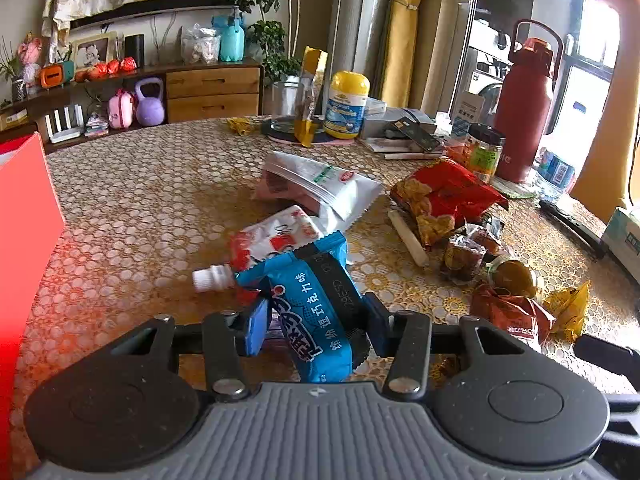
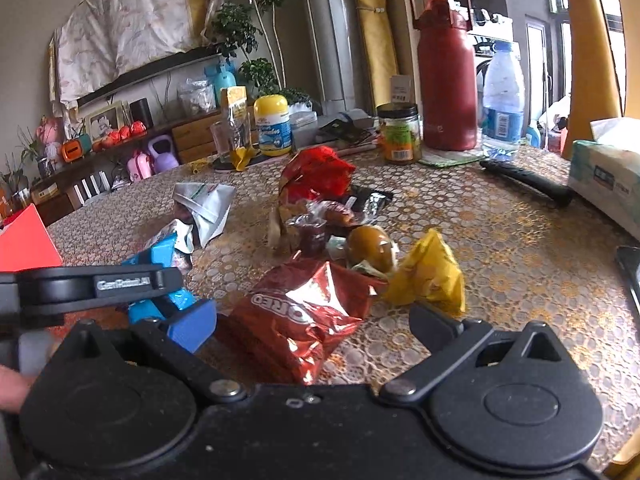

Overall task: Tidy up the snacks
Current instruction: 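Grasp the blue biscuit packet with the left gripper while the right grasps the red Oreo bag, then carry both packets to the red-and-white box and lower them inside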

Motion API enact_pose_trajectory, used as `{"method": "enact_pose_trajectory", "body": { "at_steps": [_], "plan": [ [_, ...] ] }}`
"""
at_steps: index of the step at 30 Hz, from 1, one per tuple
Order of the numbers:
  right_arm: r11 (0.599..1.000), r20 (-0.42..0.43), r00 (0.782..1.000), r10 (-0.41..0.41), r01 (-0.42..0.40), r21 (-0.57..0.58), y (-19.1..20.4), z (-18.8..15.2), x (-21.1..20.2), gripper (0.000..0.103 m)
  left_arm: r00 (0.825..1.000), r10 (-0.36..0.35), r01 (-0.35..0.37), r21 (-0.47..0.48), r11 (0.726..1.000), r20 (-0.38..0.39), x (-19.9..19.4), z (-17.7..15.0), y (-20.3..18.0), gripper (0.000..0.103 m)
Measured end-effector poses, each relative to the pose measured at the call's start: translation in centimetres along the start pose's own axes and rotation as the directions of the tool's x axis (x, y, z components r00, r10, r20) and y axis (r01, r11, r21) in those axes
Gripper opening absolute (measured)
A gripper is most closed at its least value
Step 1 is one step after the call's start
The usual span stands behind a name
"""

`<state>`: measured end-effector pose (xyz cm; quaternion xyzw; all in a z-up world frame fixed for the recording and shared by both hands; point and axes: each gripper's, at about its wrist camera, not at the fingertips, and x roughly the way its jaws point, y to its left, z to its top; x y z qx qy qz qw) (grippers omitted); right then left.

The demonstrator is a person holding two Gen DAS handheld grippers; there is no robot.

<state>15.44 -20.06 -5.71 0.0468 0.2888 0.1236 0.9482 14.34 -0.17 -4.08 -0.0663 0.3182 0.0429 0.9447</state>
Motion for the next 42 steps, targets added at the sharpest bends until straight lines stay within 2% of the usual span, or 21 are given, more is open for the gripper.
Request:
{"method": "enact_pose_trajectory", "body": {
  "at_steps": [8, 14, 17, 19, 20, 23, 42],
  "plan": [
    [1.0, -0.041, 0.999, 0.002, -0.002, 0.013, 0.8, 0.3, 2.4, 0.103, 1.0, 0.012, -0.012, 0.019, 1.0, 0.011, -0.9, -0.1, 0.5, 0.048],
    [0.999, -0.03, 1.0, 0.005, -0.003, 0.039, 0.6, 0.1, 2.9, 0.096, 1.0, 0.007, -0.008, 0.017, 1.0, 0.012, -1.4, -0.3, 0.9, 0.048],
    [0.999, -0.008, 1.0, 0.0, 0.001, 0.047, 0.5, -0.1, 2.6, 0.087, 1.0, 0.008, -0.009, 0.014, 1.0, 0.013, -1.7, -0.3, 1.0, 0.048],
    [0.999, 0.0, 1.0, -0.005, 0.005, 0.049, 0.4, -0.1, 2.6, 0.075, 1.0, 0.01, -0.011, 0.01, 1.0, 0.017, -2.1, -0.4, 1.2, 0.048],
    [0.998, 0.004, 1.0, -0.004, 0.003, 0.055, 0.3, -0.2, 2.5, 0.065, 1.0, 0.011, -0.011, 0.008, 1.0, 0.019, -2.3, -0.4, 1.3, 0.048],
    [0.998, 0.01, 1.0, 0.008, -0.009, 0.062, 0.1, -0.1, 2.2, 0.059, 1.0, 0.014, -0.014, 0.002, 1.0, 0.028, -3.1, -0.4, 1.7, 0.048],
    [0.998, 0.11, 0.992, 0.065, -0.067, 0.013, 3.0, 1.1, -4.6, 0.059, 0.99, 0.034, -0.028, -0.041, 0.999, 0.138, -11.0, -0.1, 4.6, 0.048]
  ]
}}
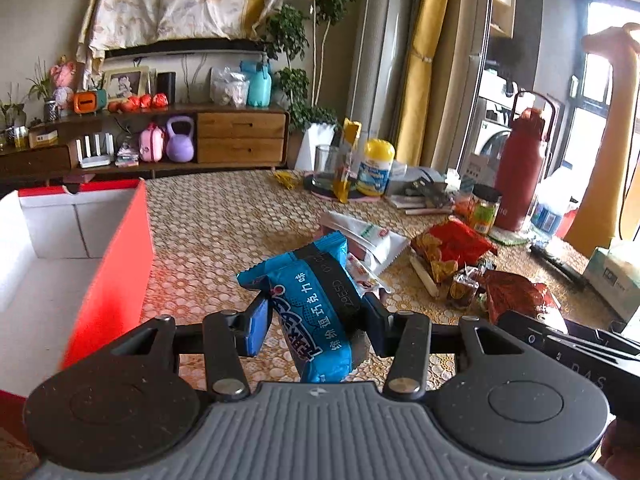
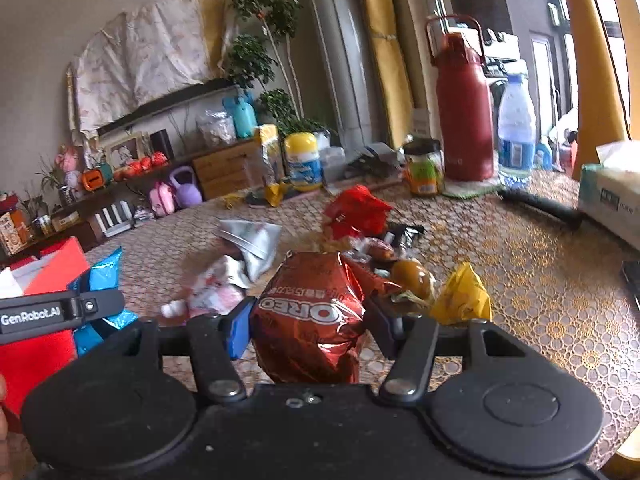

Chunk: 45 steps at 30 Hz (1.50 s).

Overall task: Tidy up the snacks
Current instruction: 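Carry both packets to the red-and-white box and lower them inside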

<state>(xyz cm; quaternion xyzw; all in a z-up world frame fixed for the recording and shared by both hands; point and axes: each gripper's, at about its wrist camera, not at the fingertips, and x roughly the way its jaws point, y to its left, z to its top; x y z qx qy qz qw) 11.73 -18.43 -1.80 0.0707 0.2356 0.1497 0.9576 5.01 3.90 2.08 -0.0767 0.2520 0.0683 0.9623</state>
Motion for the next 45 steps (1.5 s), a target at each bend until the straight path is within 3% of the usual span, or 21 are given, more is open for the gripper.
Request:
{"method": "enact_pose_trajectory", "body": {
  "at_steps": [13, 27, 36, 45],
  "plan": [
    [0.985, 0.077, 0.987, 0.144, -0.135, -0.11, 5.7, 1.9, -3.7, 0.059, 0.995, 0.059, -0.056, -0.043, 0.998, 0.079, -4.9, 0.9, 4.4, 0.048],
    [0.919, 0.073, 0.942, 0.327, -0.298, -0.257, 14.9, 3.4, -4.2, 0.059, 0.972, 0.2, -0.188, -0.097, 0.977, 0.122, -8.5, 2.1, 11.7, 0.048],
    [0.855, 0.052, 0.902, 0.429, -0.387, -0.346, 21.5, 5.0, -3.3, 0.059, 0.953, 0.284, -0.273, -0.109, 0.956, 0.106, -8.9, 3.4, 17.0, 0.048],
    [0.793, -0.062, 0.882, 0.468, -0.45, -0.412, 27.5, 6.0, 0.4, 0.059, 0.955, 0.296, -0.294, -0.07, 0.953, 0.025, -6.9, 3.3, 20.1, 0.048]
  ]
}}
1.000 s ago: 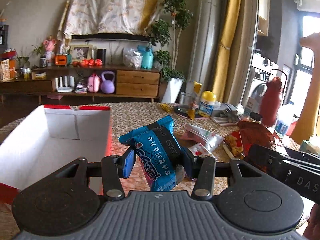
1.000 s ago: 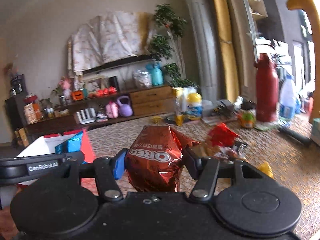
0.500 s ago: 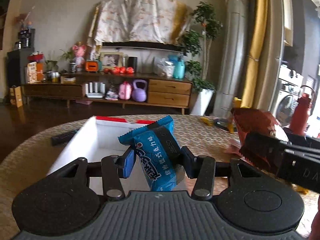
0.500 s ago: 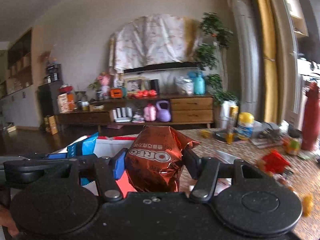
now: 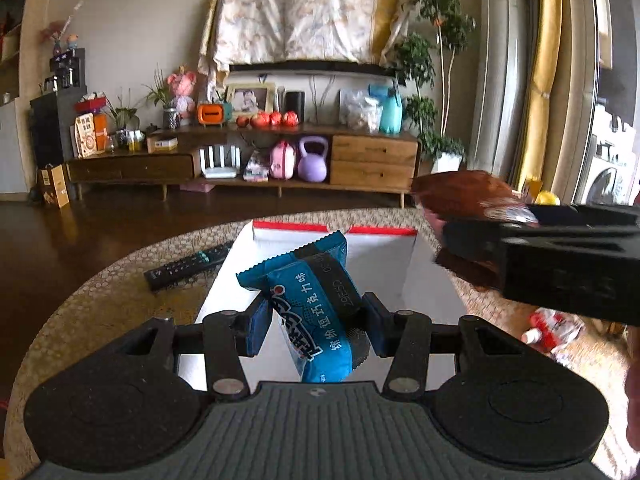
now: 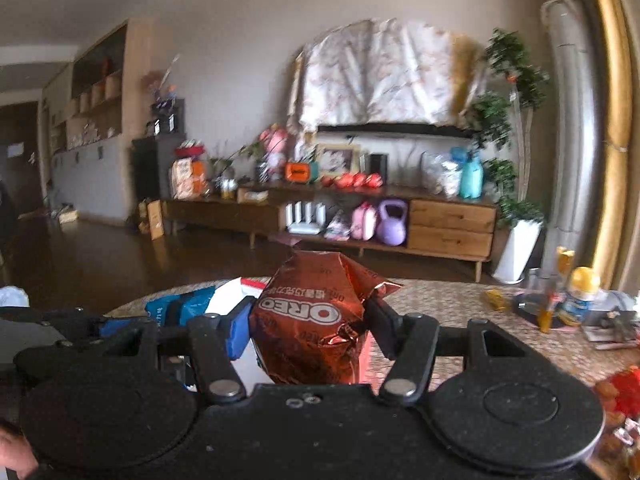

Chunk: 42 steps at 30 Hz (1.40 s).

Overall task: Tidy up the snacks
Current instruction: 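Carry both packets to the red-and-white box and lower them inside, then open both grippers to drop the packets into the box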

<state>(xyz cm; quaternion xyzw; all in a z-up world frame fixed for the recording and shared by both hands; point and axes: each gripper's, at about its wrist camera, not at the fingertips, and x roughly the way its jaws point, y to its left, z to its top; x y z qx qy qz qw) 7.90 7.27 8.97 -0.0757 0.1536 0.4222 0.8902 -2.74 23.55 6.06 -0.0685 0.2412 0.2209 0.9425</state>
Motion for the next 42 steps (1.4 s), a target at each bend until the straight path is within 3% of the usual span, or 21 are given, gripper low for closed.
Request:
{"method": "enact_pose_trajectory", "body": {
  "at_steps": [7, 11, 16, 23, 28, 30, 33, 42],
  "plan": [
    [0.996, -0.16, 0.985, 0.065, -0.074, -0.051, 1.2, 0.4, 5.4, 0.059, 0.995, -0.026, 0.032, 0.063, 0.997, -0.094, 2.7, -0.5, 0.7, 0.048],
    [0.992, -0.279, 0.955, 0.105, -0.119, -0.034, 1.4, 0.0, 8.5, 0.059, 0.985, -0.052, 0.067, 0.083, 0.994, -0.167, 4.4, -0.9, 1.0, 0.048],
    [0.989, -0.393, 0.913, 0.111, -0.141, -0.048, 2.1, -1.2, 10.8, 0.059, 0.972, -0.03, 0.061, 0.128, 0.99, -0.234, 6.4, -1.8, 0.8, 0.048],
    [0.987, -0.473, 0.876, 0.098, -0.147, -0.069, 2.4, -2.4, 12.4, 0.06, 0.958, -0.022, 0.066, 0.143, 0.987, -0.286, 7.3, -1.9, 0.7, 0.049],
    [0.985, -0.477, 0.874, 0.093, -0.152, -0.087, 2.7, -2.3, 12.5, 0.062, 0.956, -0.006, 0.049, 0.141, 0.989, -0.293, 7.3, -1.8, 0.8, 0.051],
    [0.984, -0.469, 0.878, 0.097, -0.155, -0.085, 2.4, -2.1, 12.8, 0.071, 0.957, -0.004, 0.047, 0.142, 0.989, -0.291, 7.6, -1.5, 0.6, 0.062],
    [0.984, -0.462, 0.881, 0.098, -0.155, -0.086, 2.1, -1.9, 12.8, 0.072, 0.96, 0.003, 0.04, 0.147, 0.988, -0.279, 7.3, -1.4, 0.3, 0.072],
    [0.99, -0.36, 0.925, 0.123, -0.139, -0.02, 0.6, 0.0, 9.1, 0.073, 0.972, 0.009, 0.025, 0.138, 0.99, -0.237, 5.3, -1.1, -0.5, 0.073]
  ]
}}
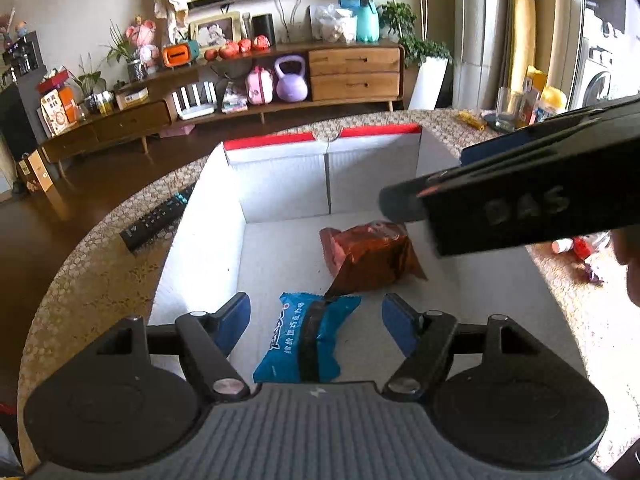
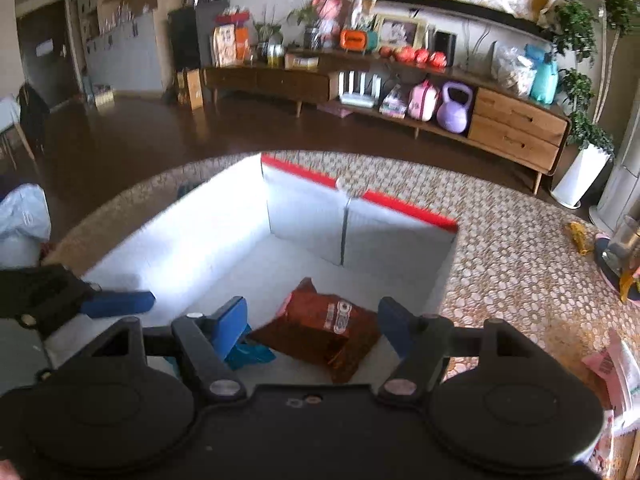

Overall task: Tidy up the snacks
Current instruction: 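Open both grippers to drop the packets into the box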

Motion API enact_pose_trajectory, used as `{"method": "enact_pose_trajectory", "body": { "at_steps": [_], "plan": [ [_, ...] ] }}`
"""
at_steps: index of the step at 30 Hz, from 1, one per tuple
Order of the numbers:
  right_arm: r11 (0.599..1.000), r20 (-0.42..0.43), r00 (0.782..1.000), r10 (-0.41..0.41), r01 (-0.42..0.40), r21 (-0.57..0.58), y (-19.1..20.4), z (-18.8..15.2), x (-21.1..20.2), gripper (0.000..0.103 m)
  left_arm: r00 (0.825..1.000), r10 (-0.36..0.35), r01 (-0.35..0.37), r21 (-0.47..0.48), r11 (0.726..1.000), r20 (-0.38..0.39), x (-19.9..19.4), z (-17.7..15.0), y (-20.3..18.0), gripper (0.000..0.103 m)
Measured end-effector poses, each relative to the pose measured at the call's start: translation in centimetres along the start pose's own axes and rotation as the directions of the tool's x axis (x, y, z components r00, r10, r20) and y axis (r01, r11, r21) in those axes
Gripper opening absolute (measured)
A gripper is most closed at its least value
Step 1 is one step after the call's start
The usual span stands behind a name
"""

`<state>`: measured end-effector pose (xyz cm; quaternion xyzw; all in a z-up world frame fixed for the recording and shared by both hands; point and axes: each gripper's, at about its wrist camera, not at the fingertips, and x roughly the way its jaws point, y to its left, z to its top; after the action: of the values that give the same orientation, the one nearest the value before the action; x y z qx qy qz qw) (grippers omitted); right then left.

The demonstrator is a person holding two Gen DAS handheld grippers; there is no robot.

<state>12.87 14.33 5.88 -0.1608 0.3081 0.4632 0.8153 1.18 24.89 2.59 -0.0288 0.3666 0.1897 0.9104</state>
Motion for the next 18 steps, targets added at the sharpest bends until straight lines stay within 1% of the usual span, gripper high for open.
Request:
{"method": "enact_pose_trajectory", "body": {
  "at_steps": [4, 8, 11, 18],
  "plan": [
    [1.0, 0.063, 0.998, -0.01, 0.009, 0.026, -0.4, -0.1, -2.3, 0.074, 1.0, 0.006, -0.006, -0.016, 1.0, 0.025, -1.2, 0.0, -0.3, 0.076],
    [0.999, 0.102, 0.995, -0.019, 0.014, 0.044, -0.9, -0.5, -4.2, 0.074, 0.999, 0.019, -0.018, -0.022, 1.0, 0.042, -2.1, 0.1, -0.8, 0.076],
    [0.998, 0.116, 0.993, -0.033, 0.028, 0.049, -1.0, -0.8, -5.1, 0.076, 0.998, 0.024, -0.023, -0.02, 1.0, 0.055, -2.7, 0.2, -1.3, 0.08],
    [0.996, 0.152, 0.987, -0.056, 0.044, 0.079, -1.4, -2.0, -7.0, 0.082, 0.994, 0.031, -0.03, -0.004, 1.0, 0.1, -4.4, 0.3, -2.9, 0.085]
  ]
}}
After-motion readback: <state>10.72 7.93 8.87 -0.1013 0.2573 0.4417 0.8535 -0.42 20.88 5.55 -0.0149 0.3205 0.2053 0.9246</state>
